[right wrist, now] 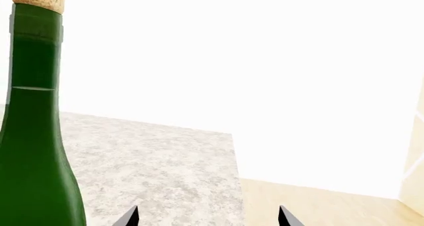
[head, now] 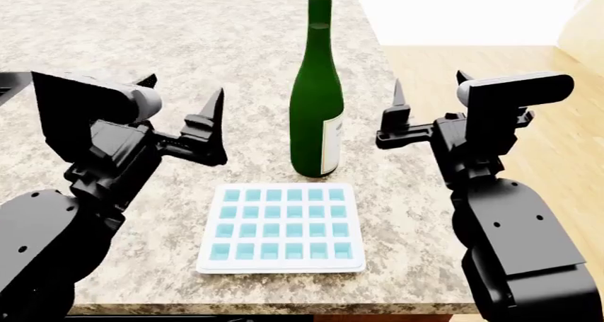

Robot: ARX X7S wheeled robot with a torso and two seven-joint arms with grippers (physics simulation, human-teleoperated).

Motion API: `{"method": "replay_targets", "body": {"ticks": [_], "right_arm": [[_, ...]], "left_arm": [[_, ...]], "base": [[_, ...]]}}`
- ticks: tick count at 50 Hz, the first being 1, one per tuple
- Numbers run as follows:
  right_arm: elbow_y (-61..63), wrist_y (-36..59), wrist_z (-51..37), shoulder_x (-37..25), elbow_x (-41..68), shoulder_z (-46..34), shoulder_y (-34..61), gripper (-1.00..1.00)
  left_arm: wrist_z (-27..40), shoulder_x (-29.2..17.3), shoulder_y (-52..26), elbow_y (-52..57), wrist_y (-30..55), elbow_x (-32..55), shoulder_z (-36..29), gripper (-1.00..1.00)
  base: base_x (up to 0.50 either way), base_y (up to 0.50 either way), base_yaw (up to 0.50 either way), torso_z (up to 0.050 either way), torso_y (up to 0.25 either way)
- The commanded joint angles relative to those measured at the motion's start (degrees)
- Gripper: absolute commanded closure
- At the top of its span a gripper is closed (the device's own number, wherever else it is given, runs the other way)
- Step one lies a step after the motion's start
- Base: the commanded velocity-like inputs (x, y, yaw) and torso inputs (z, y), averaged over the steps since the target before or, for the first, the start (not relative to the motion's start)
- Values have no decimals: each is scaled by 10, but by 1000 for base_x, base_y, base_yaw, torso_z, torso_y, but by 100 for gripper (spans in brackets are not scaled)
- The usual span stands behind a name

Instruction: Pick the bottle and ice cube tray and place them in the sink. Then turn on the water.

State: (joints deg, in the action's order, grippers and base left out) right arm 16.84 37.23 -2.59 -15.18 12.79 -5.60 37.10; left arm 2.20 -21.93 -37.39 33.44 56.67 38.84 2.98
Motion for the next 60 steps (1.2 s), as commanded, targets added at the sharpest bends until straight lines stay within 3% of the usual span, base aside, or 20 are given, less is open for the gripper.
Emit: {"method": "replay_targets", "body": {"ticks": [1, 8, 17, 31, 43, 60], "right_arm": [[-7, -4, 0, -1, 1, -7, 0, -100], [-11, -7, 1, -2, 5, -6, -2, -100], [-10, -4, 4, -2, 12, -7, 3, -100], [26, 100, 65, -34, 68, -27, 74, -100], [42, 221, 111, -38, 146, -24, 161, -100], [-1, 218, 120, -14, 148, -54, 202, -100]], "left_arm": [[-51, -124, -25, 124, 124, 91, -9, -100], [-177, -264, -33, 185, 86, 65, -87, -100], [-247, -353, -66, 246, 74, 59, -130, -100], [-248, -386, -51, 238, 44, 37, -145, -100], [-239, -385, -64, 235, 47, 41, -154, -100], [-234, -385, -70, 228, 32, 37, -163, -100]], "base": [[0, 0, 0, 0, 0], [0, 0, 0, 0, 0], [0, 0, 0, 0, 0], [0, 0, 0, 0, 0], [0, 0, 0, 0, 0], [0, 0, 0, 0, 0]]}}
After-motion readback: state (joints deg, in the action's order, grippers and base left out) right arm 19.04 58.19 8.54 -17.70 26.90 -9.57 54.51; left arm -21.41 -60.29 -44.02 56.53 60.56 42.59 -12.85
